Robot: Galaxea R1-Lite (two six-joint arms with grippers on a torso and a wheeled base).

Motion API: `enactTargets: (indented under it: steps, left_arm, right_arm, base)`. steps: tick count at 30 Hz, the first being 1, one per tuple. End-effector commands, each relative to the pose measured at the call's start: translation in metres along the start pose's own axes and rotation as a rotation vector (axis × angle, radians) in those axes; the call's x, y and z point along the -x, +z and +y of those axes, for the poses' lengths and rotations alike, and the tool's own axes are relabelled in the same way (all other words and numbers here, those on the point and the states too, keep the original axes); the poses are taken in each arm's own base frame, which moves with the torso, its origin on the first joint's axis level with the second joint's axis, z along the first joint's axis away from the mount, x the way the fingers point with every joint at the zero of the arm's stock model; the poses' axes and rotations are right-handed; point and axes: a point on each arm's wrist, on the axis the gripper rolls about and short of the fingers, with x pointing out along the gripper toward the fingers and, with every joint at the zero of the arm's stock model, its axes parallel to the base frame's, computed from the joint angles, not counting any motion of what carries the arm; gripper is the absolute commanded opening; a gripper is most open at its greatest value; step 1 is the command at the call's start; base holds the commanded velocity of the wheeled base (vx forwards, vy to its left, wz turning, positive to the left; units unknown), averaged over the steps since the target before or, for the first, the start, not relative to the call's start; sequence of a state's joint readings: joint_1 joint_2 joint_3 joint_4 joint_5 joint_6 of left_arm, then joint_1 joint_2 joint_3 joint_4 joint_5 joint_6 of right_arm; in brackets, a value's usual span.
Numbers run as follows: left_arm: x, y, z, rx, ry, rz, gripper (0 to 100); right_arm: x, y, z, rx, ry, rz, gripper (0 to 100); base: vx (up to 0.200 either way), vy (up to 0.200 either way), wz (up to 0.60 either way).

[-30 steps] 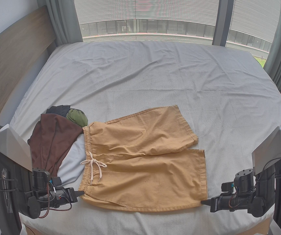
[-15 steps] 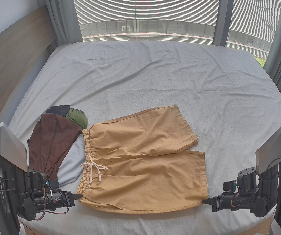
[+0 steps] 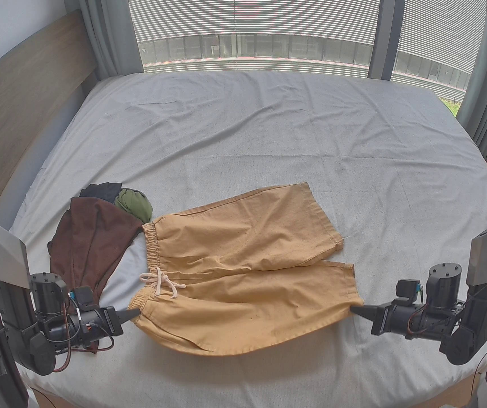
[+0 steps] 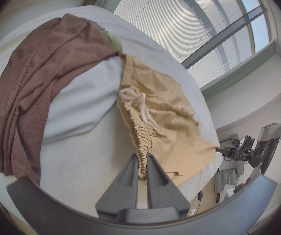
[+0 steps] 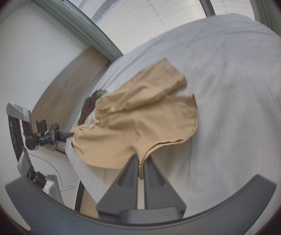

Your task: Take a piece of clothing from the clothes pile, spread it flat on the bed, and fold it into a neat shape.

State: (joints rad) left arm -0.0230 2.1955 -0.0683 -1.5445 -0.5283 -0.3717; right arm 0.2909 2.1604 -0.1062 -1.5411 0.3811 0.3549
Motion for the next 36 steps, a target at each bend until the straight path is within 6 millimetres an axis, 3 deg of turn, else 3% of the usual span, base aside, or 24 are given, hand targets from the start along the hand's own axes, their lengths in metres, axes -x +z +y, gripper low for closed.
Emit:
enactTargets:
  steps: [1, 11, 29, 36]
  left_arm:
    - [0.002, 0.021, -0.011, -0.035, -0.051, -0.095, 0]
    - [-0.006, 0.038, -0.013, 0.019, -0.078, -0.159, 0]
    - [-0.010, 0.049, -0.013, 0.031, -0.085, -0.201, 0]
    - [-0.014, 0.058, -0.013, 0.050, -0.074, -0.246, 0]
  right_arm:
    - [0.001, 0.026, 0.010, 0.036, 0.042, -0.124, 0]
    - [-0.013, 0.057, 0.007, 0.066, 0.066, -0.248, 0]
    - [-0.025, 0.083, 0.002, 0.066, 0.064, -0.299, 0]
    - [-0.031, 0.105, -0.003, 0.063, 0.056, -0.342, 0]
  base:
    - [0.000, 0.000, 0.00]
    - [0.000, 0.000, 0.00]
    - [0.000, 0.000, 0.00]
    - [0.000, 0.000, 0.00]
